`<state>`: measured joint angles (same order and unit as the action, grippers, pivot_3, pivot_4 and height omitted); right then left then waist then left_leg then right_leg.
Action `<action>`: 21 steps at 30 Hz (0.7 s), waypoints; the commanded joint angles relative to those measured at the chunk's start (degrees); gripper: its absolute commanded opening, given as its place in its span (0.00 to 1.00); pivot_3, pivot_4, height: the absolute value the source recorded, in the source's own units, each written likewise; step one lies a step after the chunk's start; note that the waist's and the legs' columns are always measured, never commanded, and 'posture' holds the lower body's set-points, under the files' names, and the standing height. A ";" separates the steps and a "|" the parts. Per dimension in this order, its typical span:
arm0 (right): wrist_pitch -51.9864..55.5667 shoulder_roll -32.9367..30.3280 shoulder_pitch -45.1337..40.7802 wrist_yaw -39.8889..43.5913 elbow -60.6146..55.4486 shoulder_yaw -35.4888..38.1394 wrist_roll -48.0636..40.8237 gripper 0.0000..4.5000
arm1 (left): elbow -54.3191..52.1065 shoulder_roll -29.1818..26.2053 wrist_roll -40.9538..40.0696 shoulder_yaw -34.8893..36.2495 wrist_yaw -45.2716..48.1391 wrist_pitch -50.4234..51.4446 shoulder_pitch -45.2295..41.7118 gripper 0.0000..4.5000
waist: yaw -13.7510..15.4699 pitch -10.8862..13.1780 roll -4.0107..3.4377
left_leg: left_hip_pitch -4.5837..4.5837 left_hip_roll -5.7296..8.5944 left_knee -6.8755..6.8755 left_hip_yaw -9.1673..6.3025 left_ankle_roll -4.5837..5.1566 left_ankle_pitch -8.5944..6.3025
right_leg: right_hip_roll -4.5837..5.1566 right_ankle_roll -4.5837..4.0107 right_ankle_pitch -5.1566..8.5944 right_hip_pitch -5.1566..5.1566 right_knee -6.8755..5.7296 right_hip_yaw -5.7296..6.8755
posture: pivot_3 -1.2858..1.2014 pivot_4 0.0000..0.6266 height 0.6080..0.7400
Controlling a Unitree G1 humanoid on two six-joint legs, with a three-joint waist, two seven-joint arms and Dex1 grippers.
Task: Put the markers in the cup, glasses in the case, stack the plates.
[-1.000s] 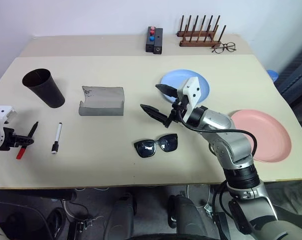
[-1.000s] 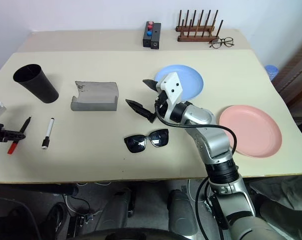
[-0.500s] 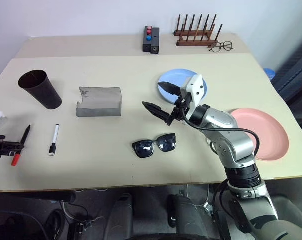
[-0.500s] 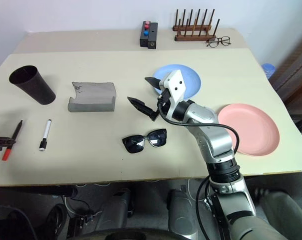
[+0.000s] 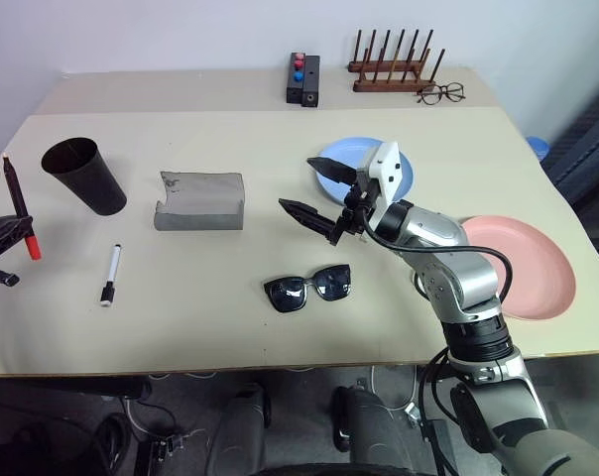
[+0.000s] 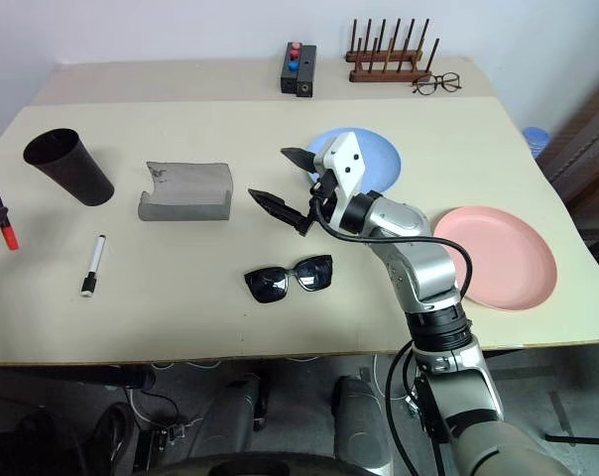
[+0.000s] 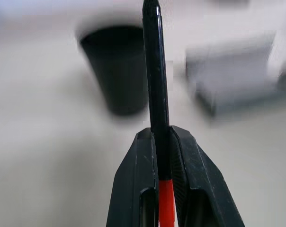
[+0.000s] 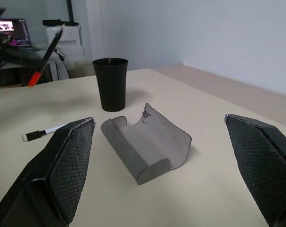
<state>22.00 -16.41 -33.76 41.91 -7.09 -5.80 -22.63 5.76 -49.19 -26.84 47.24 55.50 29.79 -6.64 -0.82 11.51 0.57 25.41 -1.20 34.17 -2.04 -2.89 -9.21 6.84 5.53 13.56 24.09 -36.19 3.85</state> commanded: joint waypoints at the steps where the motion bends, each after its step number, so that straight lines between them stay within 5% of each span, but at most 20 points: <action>1: -1.31 0.23 -1.46 0.29 -1.08 0.35 -0.14 1.00 | -0.91 -0.37 -1.84 1.82 -1.65 -6.90 -2.86 0.02 | 0.00 -0.04 0.08 | 0.00 -0.04 0.01 0.00 0.00 0.00 | -0.04 0.00 0.00 0.00 0.00 0.00 | 0.52 0.24 1.00; 13: -1.01 0.25 -0.02 -1.28 -2.90 0.64 0.22 1.00 | 23.01 -3.13 -2.10 -3.14 -4.37 -29.94 -27.05 0.02 | -0.10 -0.13 0.24 | -0.06 -0.17 0.05 0.25 0.00 0.01 | -0.20 0.14 -0.13 0.05 -0.06 -0.20 | 0.52 0.24 1.00; 21: -0.53 0.21 -0.69 -1.95 -2.76 2.29 -0.89 1.00 | 44.47 1.12 -0.30 -8.07 -3.42 -45.38 -38.73 0.02 | 0.24 -0.19 0.41 | -0.06 -0.18 0.07 0.36 -0.01 0.02 | -0.22 0.22 -0.20 0.02 -0.03 -0.25 | 0.52 0.24 1.00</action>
<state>22.05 -16.21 -33.44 40.20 -7.69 -4.97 -22.64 49.81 -46.80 -27.46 39.94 51.92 -12.84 -42.49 -0.58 11.32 0.98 25.36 -1.38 34.25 -1.70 -2.92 -9.17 6.61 5.75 13.35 24.11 -36.24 3.62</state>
